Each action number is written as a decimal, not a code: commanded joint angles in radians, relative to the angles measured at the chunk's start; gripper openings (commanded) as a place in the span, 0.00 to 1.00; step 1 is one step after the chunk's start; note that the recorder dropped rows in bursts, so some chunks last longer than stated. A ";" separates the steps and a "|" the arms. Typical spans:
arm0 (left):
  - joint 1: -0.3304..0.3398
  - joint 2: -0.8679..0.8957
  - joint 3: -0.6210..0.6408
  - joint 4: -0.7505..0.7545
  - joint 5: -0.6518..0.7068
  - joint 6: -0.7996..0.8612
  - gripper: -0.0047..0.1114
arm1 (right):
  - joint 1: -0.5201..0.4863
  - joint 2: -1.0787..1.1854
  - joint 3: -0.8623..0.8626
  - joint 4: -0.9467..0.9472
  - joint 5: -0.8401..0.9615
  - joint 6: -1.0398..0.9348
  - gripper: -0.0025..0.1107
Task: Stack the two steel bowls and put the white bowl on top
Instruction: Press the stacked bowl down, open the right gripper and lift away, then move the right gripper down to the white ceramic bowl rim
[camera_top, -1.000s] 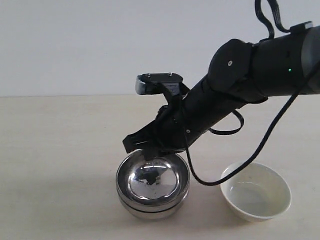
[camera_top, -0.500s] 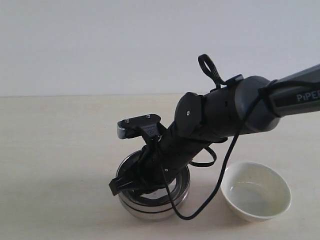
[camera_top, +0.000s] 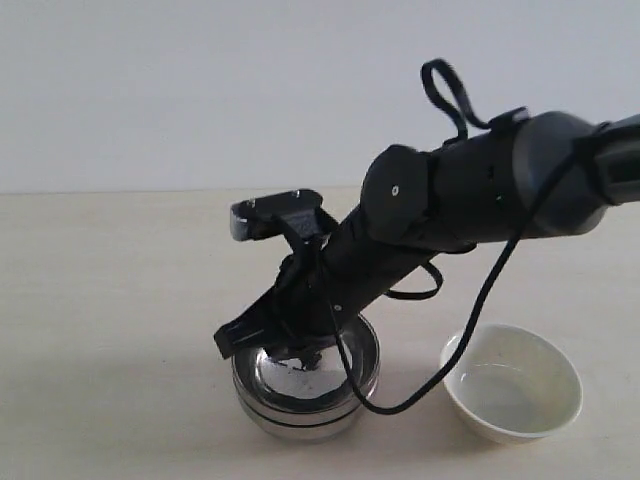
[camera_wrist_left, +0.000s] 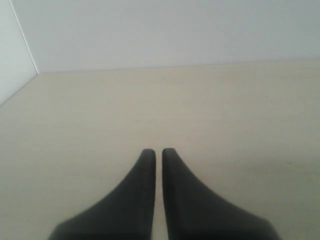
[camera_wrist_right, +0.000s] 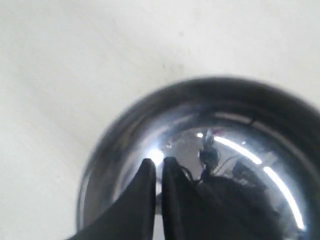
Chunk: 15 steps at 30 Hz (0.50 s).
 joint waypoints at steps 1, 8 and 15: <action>0.004 -0.003 0.004 -0.005 0.000 -0.008 0.07 | 0.000 -0.135 0.001 -0.175 0.014 0.126 0.02; 0.004 -0.003 0.004 -0.005 0.000 -0.008 0.07 | -0.003 -0.281 0.001 -1.056 0.390 0.836 0.02; 0.004 -0.003 0.004 -0.005 0.000 -0.008 0.07 | -0.228 -0.281 0.052 -1.059 0.460 0.816 0.02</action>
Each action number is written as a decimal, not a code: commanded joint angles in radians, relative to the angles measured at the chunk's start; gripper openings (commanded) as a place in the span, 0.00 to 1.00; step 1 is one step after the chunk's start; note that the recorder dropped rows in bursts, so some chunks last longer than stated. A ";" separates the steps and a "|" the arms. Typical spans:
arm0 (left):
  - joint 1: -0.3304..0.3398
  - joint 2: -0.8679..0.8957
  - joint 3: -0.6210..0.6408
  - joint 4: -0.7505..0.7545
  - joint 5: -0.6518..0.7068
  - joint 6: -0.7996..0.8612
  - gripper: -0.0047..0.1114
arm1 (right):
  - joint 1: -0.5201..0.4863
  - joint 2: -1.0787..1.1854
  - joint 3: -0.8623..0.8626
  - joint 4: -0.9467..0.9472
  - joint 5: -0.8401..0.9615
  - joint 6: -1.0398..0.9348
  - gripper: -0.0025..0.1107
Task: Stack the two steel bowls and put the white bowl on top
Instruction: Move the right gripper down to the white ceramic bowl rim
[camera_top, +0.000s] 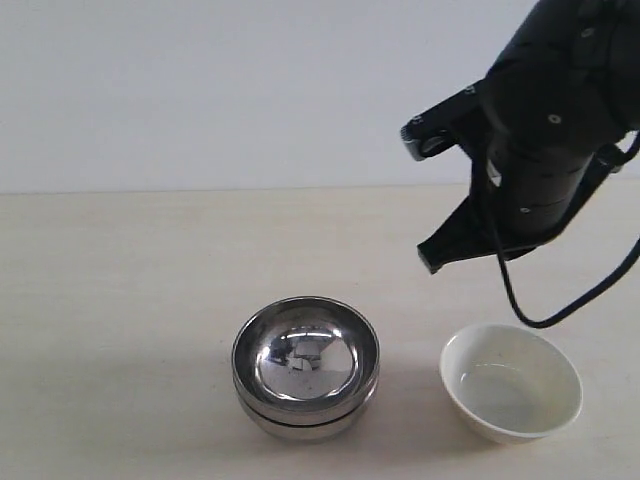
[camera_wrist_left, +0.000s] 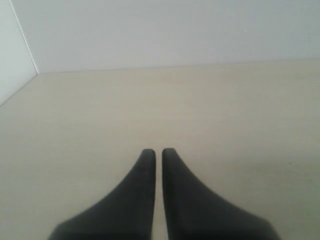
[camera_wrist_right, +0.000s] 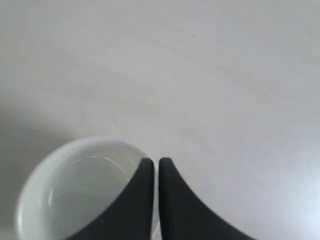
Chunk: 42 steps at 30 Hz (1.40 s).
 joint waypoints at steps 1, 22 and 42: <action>0.004 -0.003 0.004 -0.005 0.000 -0.008 0.07 | -0.120 -0.011 0.067 0.062 -0.056 -0.053 0.02; 0.004 -0.003 0.004 -0.005 0.000 -0.008 0.07 | -0.379 0.045 0.300 0.677 -0.381 -0.552 0.45; 0.004 -0.003 0.004 -0.005 0.000 -0.008 0.07 | -0.379 0.079 0.281 0.716 -0.397 -0.574 0.46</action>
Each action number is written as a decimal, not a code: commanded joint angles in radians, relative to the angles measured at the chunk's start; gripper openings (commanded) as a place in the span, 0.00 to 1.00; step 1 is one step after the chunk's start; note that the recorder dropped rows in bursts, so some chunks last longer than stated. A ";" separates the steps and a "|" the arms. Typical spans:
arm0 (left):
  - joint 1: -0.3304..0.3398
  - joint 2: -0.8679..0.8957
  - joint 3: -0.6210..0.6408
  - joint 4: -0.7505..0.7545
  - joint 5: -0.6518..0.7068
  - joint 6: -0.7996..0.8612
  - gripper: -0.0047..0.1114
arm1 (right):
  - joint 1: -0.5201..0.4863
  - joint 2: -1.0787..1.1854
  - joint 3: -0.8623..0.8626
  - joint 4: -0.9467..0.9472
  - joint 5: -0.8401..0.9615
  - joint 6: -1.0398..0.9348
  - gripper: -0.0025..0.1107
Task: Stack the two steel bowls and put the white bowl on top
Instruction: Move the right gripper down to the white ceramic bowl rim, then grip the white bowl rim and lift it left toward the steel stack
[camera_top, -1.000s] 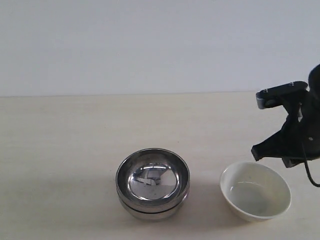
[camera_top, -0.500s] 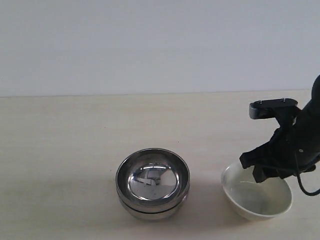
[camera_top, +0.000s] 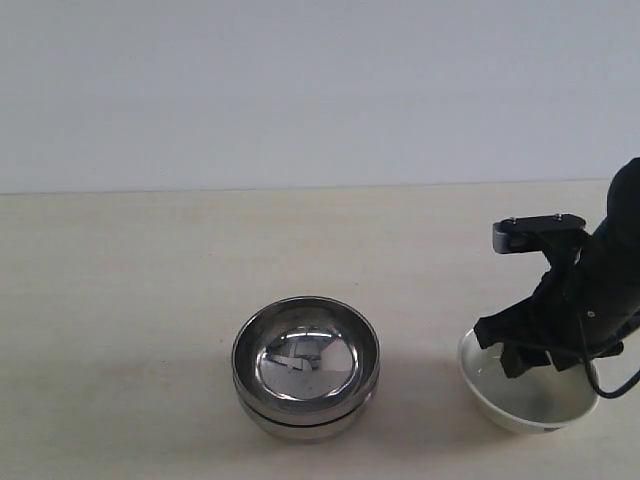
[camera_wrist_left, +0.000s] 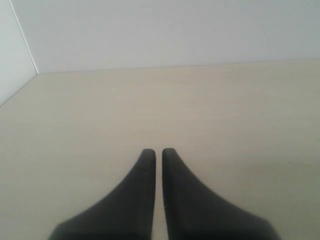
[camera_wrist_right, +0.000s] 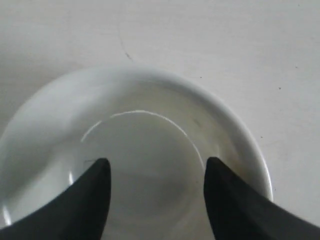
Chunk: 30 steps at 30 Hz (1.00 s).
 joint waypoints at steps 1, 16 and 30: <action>0.004 -0.003 0.004 -0.005 0.000 -0.008 0.07 | -0.010 -0.044 -0.023 0.018 0.018 -0.025 0.46; 0.004 -0.003 0.004 -0.005 0.000 -0.008 0.07 | -0.010 -0.108 -0.039 -0.418 0.139 0.257 0.46; 0.004 -0.003 0.004 -0.005 0.000 -0.008 0.07 | -0.010 0.065 -0.011 -0.276 0.063 0.178 0.46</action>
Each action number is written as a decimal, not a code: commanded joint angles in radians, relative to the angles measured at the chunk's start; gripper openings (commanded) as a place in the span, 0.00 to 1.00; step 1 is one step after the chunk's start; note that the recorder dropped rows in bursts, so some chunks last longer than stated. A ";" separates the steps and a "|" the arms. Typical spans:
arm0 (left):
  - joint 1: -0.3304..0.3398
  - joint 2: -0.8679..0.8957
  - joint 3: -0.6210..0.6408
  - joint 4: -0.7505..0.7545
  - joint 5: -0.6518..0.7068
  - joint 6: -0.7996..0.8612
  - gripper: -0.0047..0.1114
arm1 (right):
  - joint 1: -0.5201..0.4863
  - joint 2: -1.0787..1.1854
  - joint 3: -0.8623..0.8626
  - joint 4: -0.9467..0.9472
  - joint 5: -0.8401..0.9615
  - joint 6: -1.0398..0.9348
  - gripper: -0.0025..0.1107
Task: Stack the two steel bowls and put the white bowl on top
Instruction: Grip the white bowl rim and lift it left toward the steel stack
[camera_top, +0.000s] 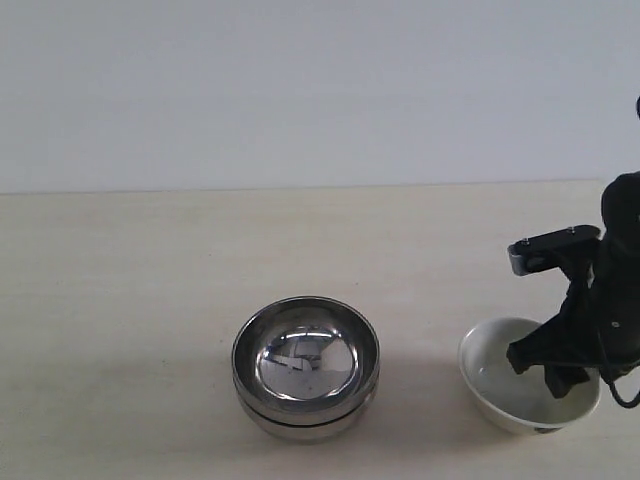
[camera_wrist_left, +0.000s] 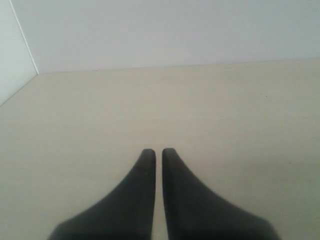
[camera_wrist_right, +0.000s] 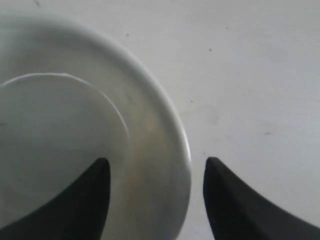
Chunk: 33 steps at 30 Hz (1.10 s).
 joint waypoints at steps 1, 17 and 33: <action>0.004 -0.003 0.004 -0.005 0.000 -0.008 0.07 | -0.007 0.034 0.000 0.049 -0.038 -0.027 0.46; 0.004 -0.003 0.004 -0.005 0.000 -0.008 0.07 | -0.007 0.039 0.000 0.176 -0.069 -0.153 0.02; 0.004 -0.003 0.004 -0.005 0.000 -0.008 0.07 | -0.007 -0.195 0.000 0.452 -0.093 -0.320 0.02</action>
